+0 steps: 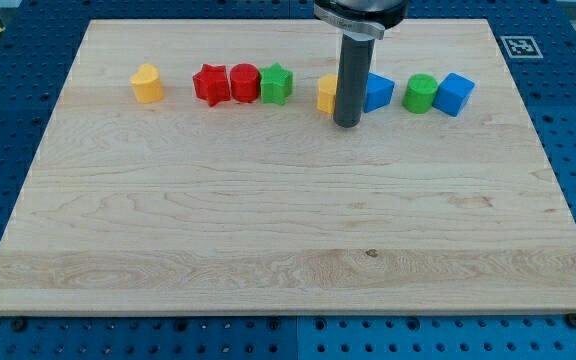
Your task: Nudge the yellow hexagon up a bit
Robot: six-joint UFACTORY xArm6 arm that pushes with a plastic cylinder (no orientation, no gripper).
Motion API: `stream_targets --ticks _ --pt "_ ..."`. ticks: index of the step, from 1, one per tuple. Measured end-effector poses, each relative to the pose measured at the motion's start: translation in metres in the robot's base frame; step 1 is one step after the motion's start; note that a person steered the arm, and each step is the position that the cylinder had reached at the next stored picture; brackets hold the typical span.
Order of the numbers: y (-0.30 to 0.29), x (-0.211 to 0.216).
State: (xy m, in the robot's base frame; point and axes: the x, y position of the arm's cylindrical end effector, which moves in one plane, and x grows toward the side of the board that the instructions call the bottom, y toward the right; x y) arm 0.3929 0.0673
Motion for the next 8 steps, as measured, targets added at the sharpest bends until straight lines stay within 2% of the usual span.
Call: stream_targets --ticks 8 --pt "-0.028 -0.018"
